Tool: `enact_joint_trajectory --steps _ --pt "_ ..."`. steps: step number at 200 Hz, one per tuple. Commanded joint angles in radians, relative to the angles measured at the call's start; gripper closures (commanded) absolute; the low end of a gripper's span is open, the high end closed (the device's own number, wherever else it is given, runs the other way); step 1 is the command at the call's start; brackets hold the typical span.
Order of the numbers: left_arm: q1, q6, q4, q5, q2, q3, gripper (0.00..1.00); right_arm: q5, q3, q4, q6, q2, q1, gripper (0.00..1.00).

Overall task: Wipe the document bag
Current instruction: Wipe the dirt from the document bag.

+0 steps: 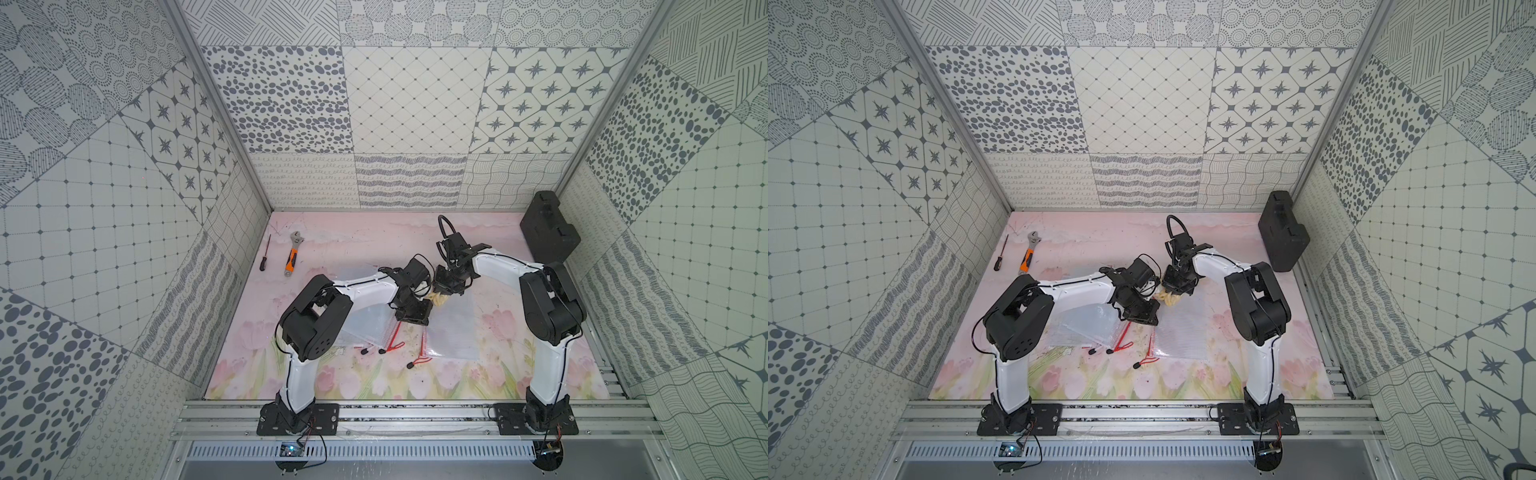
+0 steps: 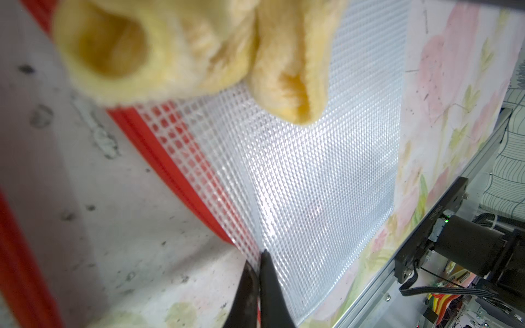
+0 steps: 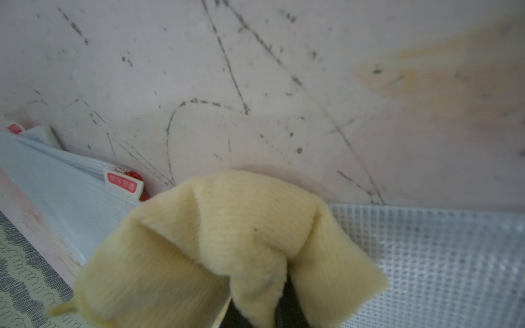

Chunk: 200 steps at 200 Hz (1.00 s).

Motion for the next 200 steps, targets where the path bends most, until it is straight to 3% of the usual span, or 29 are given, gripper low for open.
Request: enact_joint_trajectory --steps 1,34,64,84,115,139,170,200 --pt "0.004 0.033 -0.037 0.012 -0.004 0.01 1.0 0.03 -0.087 0.027 0.012 0.017 -0.039 1.0" --pt "0.004 0.048 -0.052 -0.002 -0.005 0.002 1.0 0.07 -0.279 0.017 -0.041 -0.146 -0.2 1.0" --pt "0.004 0.059 -0.058 -0.007 0.004 0.002 1.0 0.13 -0.331 -0.055 -0.124 -0.244 -0.283 1.0" --pt "0.004 0.061 -0.058 -0.008 0.013 0.009 1.0 0.138 -0.301 -0.071 -0.121 -0.248 -0.228 1.0" --pt "0.003 0.057 -0.054 -0.003 0.027 0.015 1.0 0.136 -0.166 -0.068 -0.069 -0.189 -0.034 1.0" --pt "0.004 0.058 -0.055 -0.002 0.04 0.022 1.0 0.094 -0.088 -0.037 -0.019 -0.119 0.058 1.0" --pt "0.004 0.062 -0.058 -0.004 0.044 0.026 1.0 0.056 -0.107 0.019 0.019 -0.043 0.074 1.0" --pt "0.004 0.065 -0.063 -0.014 0.037 0.025 1.0 0.05 -0.2 0.034 0.0 -0.033 0.01 1.0"
